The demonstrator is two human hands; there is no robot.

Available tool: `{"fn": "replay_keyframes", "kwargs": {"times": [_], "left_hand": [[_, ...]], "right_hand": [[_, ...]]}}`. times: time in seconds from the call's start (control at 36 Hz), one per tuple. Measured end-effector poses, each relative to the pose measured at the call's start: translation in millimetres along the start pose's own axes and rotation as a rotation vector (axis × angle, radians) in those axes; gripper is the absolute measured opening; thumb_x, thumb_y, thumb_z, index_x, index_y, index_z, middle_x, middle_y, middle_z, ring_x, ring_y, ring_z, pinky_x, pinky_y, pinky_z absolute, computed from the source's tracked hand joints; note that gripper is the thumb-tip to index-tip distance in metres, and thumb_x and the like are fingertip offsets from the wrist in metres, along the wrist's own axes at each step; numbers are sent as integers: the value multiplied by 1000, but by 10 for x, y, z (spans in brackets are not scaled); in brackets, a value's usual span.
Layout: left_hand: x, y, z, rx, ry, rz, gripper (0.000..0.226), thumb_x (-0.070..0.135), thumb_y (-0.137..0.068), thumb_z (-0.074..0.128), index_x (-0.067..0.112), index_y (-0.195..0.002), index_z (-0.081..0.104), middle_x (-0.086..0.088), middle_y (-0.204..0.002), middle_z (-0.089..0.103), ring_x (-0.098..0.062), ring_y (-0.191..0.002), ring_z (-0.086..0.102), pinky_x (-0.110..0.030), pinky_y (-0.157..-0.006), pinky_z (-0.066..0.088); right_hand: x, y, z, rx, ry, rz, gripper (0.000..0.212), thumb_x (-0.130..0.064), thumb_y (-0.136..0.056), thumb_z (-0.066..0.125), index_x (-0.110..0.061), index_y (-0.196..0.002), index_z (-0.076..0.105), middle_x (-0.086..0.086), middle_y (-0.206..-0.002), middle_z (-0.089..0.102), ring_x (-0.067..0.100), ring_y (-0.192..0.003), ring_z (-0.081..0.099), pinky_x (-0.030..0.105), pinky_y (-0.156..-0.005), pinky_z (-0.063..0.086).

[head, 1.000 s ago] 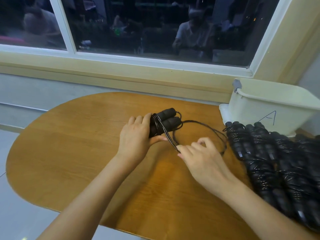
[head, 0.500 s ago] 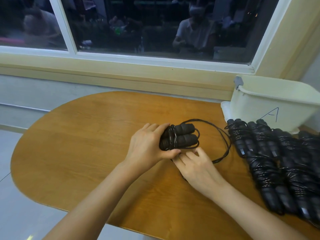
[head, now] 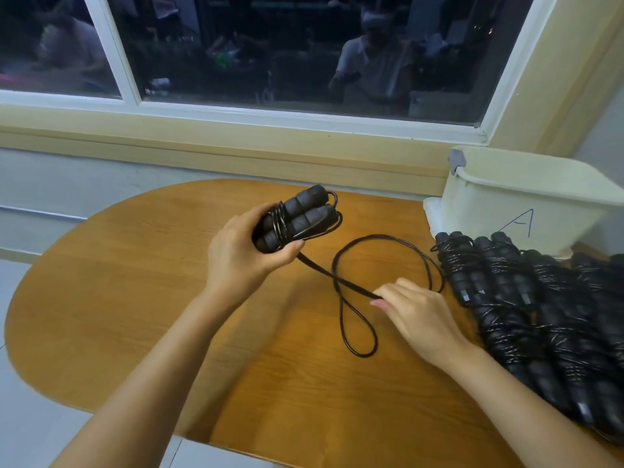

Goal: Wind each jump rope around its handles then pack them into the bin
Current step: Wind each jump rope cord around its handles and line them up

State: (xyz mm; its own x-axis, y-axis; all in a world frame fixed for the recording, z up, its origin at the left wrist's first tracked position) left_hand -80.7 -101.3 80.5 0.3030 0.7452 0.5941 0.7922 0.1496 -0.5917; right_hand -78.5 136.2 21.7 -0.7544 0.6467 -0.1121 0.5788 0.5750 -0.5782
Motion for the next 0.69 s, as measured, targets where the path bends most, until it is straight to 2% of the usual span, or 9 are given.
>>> {"fn": "replay_keyframes", "kwargs": {"times": [0.03,0.11,0.19,0.25,0.36,0.47,0.56,0.61,0.69], "left_hand": [[-18,-6,-10,4,15,-3,71,65,-70,64,25,-128,61,12,-109,67,-13,-101,64,-41,-84,54],[-87,-20,-72,21,72,-22,72,64,-70,65,24,-129,60,10,-113,67,-12,-104,64,-41,-88,55],[-201,-38,-148,26,126,-44,72,62,-70,68,23,-130,59,6,-114,68,-12,-106,64,-43,-91,54],[-235,-29,-157,3,146,-21,71,58,-70,70,22,-131,59,4,-115,68,-13,-108,64,-46,-92,54],[-102,54,-145,-41,197,108,66,52,-72,73,24,-129,57,7,-115,66,-13,-107,63,-45,-91,53],[259,221,-106,-87,88,343,67,62,-78,69,15,-126,61,7,-108,66,-16,-93,61,-39,-80,51],[592,409,44,-170,-64,533,71,62,-77,72,11,-125,63,4,-105,67,-15,-87,58,-31,-75,50],[791,534,186,-207,-174,652,74,64,-78,71,8,-125,64,1,-105,69,-15,-86,59,-30,-72,51],[921,653,444,-246,-363,710,75,66,-75,70,7,-122,66,1,-100,70,-19,-82,60,-33,-66,53]], "right_hand": [[71,-10,17,-43,-40,59,48,-47,-104,33,-18,-87,68,-13,-74,58,3,-64,50,17,-52,41],[397,55,192,-254,-247,318,21,-40,-99,48,-32,-84,61,-14,-85,55,1,-79,53,23,-70,43],[614,94,228,-349,-468,468,22,-31,-97,55,-34,-76,63,-10,-90,58,2,-91,56,27,-91,41],[682,24,169,-375,-518,496,24,-34,-95,56,-28,-74,65,-6,-90,60,1,-94,56,26,-97,37],[812,-196,64,-393,-634,563,39,-47,-86,49,-15,-67,62,-7,-69,57,-5,-67,54,12,-86,33],[989,-399,74,-407,-715,621,43,-51,-86,50,-16,-61,57,-8,-57,47,3,-58,47,18,-90,35],[989,-608,58,-417,-693,609,44,-52,-85,52,-14,-62,56,3,-64,45,11,-63,45,21,-84,37],[936,-763,53,-412,-661,591,43,-49,-90,55,-15,-62,58,-4,-64,54,11,-71,51,26,-88,39],[768,-983,-34,-367,-609,587,38,-40,-97,55,-17,-67,62,-16,-80,67,-5,-87,59,21,-86,36]]}}
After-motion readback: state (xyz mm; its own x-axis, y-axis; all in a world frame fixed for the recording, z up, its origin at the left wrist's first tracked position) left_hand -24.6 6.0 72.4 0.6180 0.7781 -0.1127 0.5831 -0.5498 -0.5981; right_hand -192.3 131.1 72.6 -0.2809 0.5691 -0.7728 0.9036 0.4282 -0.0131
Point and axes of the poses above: each hand's wrist, its own y-axis away from the middle knuckle, its own z-axis out of the palm, x = y × z, the point moved 10 cm from there along -y, towards the middle knuckle
